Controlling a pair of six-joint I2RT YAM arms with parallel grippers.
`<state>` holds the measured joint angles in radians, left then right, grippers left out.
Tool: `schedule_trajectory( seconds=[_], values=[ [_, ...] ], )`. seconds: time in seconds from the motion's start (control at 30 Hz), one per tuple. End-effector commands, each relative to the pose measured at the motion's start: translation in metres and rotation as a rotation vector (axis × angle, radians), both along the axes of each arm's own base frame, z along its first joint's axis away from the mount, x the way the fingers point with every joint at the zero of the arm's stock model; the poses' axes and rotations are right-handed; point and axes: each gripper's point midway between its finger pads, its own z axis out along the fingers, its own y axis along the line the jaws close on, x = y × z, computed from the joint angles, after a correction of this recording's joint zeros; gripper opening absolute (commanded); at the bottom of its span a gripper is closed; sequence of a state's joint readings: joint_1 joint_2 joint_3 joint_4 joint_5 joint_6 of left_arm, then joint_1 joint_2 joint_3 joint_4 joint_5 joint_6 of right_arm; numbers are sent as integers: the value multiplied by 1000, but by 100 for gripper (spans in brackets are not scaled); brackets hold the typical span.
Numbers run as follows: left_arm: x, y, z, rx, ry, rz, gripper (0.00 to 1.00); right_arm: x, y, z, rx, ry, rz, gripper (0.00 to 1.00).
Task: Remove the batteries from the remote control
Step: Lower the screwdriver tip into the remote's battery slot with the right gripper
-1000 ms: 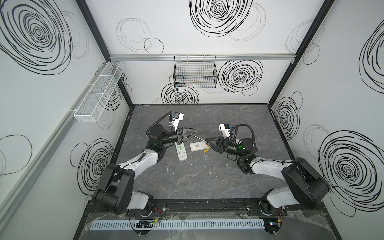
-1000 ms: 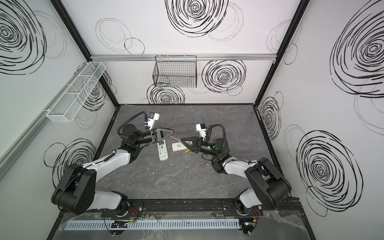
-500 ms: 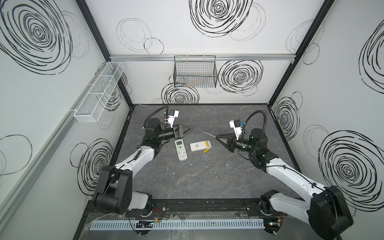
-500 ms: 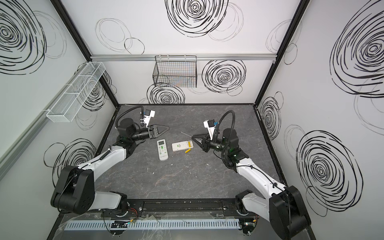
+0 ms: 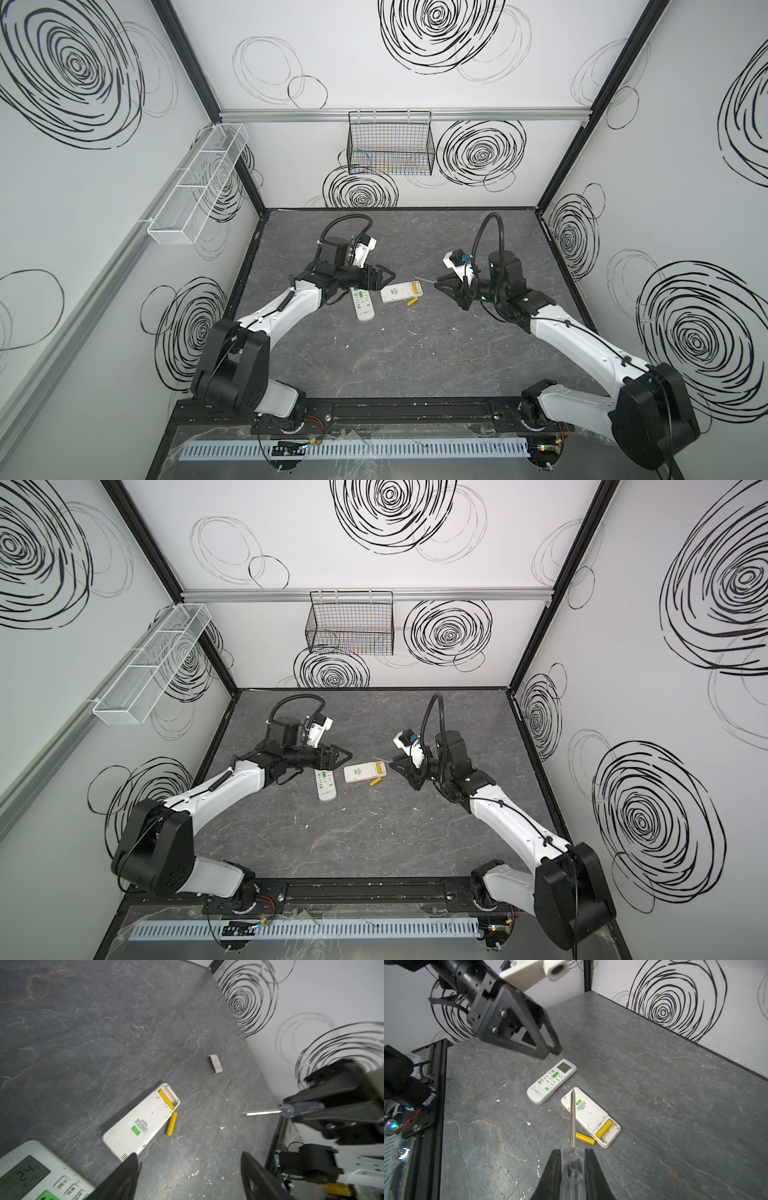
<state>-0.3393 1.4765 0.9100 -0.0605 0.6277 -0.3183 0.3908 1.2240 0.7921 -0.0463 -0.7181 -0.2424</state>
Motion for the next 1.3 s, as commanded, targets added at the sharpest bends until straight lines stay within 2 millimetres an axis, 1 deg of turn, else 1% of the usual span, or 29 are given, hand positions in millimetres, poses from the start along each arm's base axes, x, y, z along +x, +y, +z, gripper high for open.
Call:
schedule_trajectory(
  seconds=[0.0, 0.07, 0.17, 0.27, 0.37, 0.47, 0.53, 0.63, 0.77, 0.83, 1.13, 1.27],
  values=[
    [3, 4, -26, 89, 25, 54, 85, 8, -7, -28, -111, 120, 10, 0],
    [6, 4, -40, 98, 70, 87, 86, 17, -7, -40, -108, 193, -13, 0],
    [12, 4, -59, 107, 147, 136, 83, 33, -17, -58, -132, 278, -77, 0],
    [16, 4, -73, 142, 180, 150, 81, 48, -28, -69, -122, 354, -161, 0],
    [14, -2, -84, 149, 229, 163, 80, 55, -27, -81, -113, 463, -197, 0],
    [15, -9, -92, 180, 236, 152, 81, 51, -19, -92, -102, 544, -163, 0],
    [16, -11, -96, 188, 248, 148, 81, 50, -16, -95, -112, 556, -156, 0],
    [19, -9, -102, 202, 259, 156, 79, 48, -15, -99, -109, 562, -157, 0],
    [23, -6, -118, 244, 273, 172, 72, 48, -13, -107, -101, 586, -156, 0],
    [23, -7, -125, 259, 290, 164, 70, 48, -12, -111, -102, 607, -157, 0],
    [25, -13, -136, 314, 276, 119, 70, 46, -16, -125, -113, 638, -188, 0],
    [23, -15, -144, 340, 283, 98, 66, 46, -16, -131, -110, 665, -186, 0]
  ],
)
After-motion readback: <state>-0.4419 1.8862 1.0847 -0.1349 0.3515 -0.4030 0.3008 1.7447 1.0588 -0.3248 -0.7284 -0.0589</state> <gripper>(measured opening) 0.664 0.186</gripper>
